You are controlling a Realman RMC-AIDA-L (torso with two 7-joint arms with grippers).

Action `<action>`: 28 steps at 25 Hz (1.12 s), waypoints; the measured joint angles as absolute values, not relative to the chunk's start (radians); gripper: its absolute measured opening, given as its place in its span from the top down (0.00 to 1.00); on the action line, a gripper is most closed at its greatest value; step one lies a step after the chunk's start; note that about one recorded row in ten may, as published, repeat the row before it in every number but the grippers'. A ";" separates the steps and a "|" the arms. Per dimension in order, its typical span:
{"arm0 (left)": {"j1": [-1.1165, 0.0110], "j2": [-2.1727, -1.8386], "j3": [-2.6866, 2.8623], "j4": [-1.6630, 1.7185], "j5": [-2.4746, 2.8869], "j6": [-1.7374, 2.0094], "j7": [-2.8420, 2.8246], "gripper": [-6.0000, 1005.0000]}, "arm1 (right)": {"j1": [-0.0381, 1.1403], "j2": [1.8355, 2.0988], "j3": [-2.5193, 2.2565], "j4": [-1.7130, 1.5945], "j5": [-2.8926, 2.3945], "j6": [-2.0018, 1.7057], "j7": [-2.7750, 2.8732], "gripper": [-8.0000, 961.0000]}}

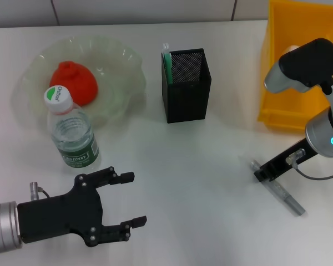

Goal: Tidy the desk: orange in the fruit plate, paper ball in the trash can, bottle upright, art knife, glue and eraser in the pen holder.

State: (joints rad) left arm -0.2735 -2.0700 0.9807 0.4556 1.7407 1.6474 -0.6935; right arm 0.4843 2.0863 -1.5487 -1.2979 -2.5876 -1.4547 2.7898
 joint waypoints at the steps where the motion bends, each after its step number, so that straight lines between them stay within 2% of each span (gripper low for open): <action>1: -0.273 -2.070 0.981 0.456 1.741 1.647 -0.693 0.20 | 0.484 2.087 -1.553 -1.303 -2.589 -1.455 2.791 0.76; 3: -0.272 -2.070 0.982 0.456 1.741 1.650 -0.693 0.20 | 0.462 2.088 -1.553 -1.367 -2.575 -1.455 2.791 0.84; 12: -0.268 -2.069 0.982 0.456 1.741 1.652 -0.688 0.20 | 0.341 2.092 -1.399 -1.595 -2.238 -1.420 2.552 0.85; 16: -0.268 -2.071 0.982 0.456 1.741 1.650 -0.688 0.20 | 0.278 2.088 -1.351 -1.543 -1.896 -1.260 2.233 0.85; 18: -0.268 -2.071 0.983 0.455 1.741 1.649 -0.688 0.20 | 0.261 2.087 -1.350 -1.411 -1.598 -1.187 1.895 0.85; 22: -0.268 -2.071 0.984 0.454 1.741 1.648 -0.687 0.20 | 0.292 2.085 -1.350 -1.218 -1.327 -1.176 1.582 0.85; 23: -0.268 -2.071 0.984 0.454 1.741 1.647 -0.687 0.20 | 0.332 2.084 -1.350 -1.074 -1.191 -1.176 1.394 0.85; 27: -0.268 -2.071 0.985 0.452 1.741 1.645 -0.687 0.20 | 0.397 2.084 -1.349 -0.878 -1.049 -1.174 1.152 0.85; 28: -0.268 -2.071 0.985 0.451 1.741 1.645 -0.687 0.20 | 0.451 2.085 -1.350 -0.740 -0.970 -1.175 1.015 0.85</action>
State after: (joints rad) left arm -0.2684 -2.0709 0.9848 0.4510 1.7409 1.6447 -0.6871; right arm 0.4507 2.0853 -1.3496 -0.7401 -0.9705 -1.1747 1.0153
